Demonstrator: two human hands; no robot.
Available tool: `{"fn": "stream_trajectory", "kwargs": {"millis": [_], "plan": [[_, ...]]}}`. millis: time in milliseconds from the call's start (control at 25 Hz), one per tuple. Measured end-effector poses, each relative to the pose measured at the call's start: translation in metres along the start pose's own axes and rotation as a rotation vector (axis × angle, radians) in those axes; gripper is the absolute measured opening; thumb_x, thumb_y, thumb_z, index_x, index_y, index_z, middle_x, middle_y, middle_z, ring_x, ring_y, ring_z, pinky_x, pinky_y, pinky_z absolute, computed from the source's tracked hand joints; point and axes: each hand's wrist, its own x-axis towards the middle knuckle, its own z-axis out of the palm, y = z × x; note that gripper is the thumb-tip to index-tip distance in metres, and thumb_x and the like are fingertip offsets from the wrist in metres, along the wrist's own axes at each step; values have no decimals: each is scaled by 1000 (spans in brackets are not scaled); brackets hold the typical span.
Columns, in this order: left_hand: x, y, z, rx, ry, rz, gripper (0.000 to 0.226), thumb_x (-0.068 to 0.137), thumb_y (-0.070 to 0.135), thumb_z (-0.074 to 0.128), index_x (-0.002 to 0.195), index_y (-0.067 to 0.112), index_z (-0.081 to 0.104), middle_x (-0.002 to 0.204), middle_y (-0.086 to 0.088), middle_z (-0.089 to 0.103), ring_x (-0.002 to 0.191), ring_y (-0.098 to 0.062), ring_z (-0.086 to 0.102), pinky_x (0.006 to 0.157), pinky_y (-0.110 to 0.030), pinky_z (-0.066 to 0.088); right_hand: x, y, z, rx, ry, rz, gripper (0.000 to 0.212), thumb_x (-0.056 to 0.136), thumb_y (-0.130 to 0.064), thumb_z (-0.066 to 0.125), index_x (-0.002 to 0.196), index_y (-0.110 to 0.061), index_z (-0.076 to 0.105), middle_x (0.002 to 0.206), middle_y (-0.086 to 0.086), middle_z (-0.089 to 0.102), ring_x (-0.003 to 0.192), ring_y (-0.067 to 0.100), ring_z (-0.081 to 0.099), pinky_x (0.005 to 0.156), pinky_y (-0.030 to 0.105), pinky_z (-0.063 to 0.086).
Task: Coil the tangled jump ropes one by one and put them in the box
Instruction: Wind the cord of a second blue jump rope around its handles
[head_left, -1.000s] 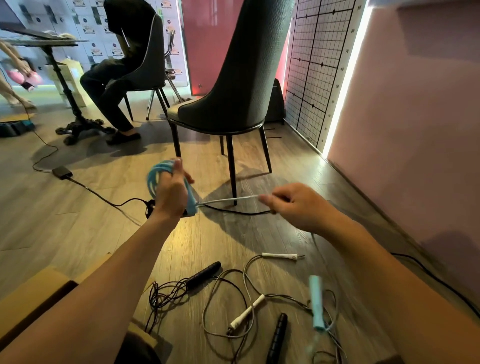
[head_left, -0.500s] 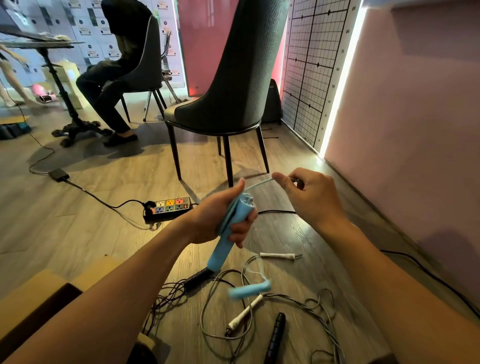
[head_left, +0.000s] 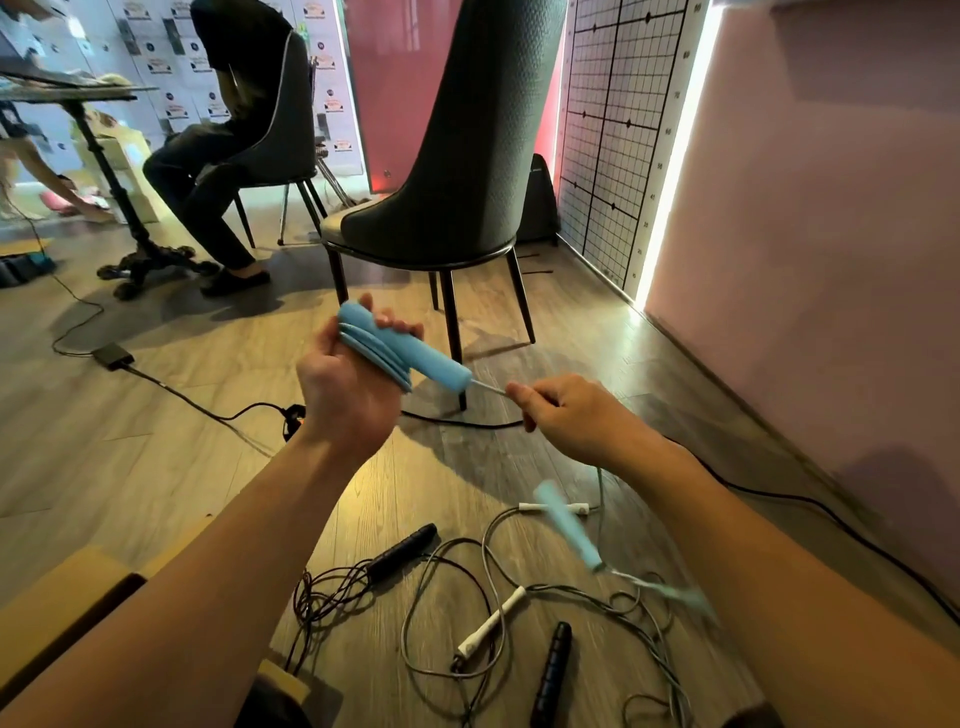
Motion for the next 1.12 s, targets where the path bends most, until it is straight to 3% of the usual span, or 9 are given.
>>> {"fn": "stream_trajectory", "kwargs": {"millis": [200,280,400,560,720,840,960,1120], "plan": [[14,16,-17,141,390,225,27,105,38,39,113,17,55,80,0,54,77,-15,57,92,-33,51,0,1,-2,-51,-103,-28,49,95,-54,54,69,-14,66,53,-6,50,43,2,41,51,18,37],[18,18,-29,396,433,292,21,106,37,40,109,22,55,81,2,55,78,-12,58,87,-30,51,-1,-1,-2,-73,-108,-68,46,94,-53,57,68,-17,66,53,-5,52,44,1,42,50,18,38],[14,14,-39,999,303,312,18,107,30,36,108,24,53,83,2,56,80,-11,55,82,-29,46,-1,-8,-2,-64,-59,-141,41,95,-45,60,64,-18,64,52,-6,50,44,3,42,51,21,40],[1,-3,-31,1443,-23,-97,32,107,29,38,89,12,58,83,-7,56,75,-16,52,77,-34,46,-1,-13,-9,-76,196,-256,40,94,-42,63,59,-29,51,51,-10,47,46,5,41,50,23,37],[-11,-15,-20,1323,-236,-594,58,104,47,26,95,2,61,74,-8,56,69,-20,56,69,-31,52,-4,-7,-12,-122,351,-293,30,93,-50,61,68,-37,51,52,-8,52,47,9,46,47,26,40],[-22,-18,-1,1189,-406,-785,77,89,69,18,88,3,59,65,-6,51,59,-19,51,63,-32,51,-5,-4,-12,-119,400,-250,27,91,-55,60,73,-35,55,54,-8,53,48,9,48,48,25,39],[-24,-18,12,888,-471,-805,75,91,73,20,75,10,57,56,-2,46,51,-17,46,61,-33,46,-4,-3,-13,-69,394,-136,44,88,-61,59,64,-25,52,54,-8,50,49,8,45,50,24,36],[-19,-9,15,186,-437,-638,65,99,65,20,85,12,56,60,1,47,53,-13,48,63,-29,48,-3,-7,-12,-5,350,-71,57,85,-66,56,55,-19,48,50,-4,46,47,12,41,49,30,39]]}}
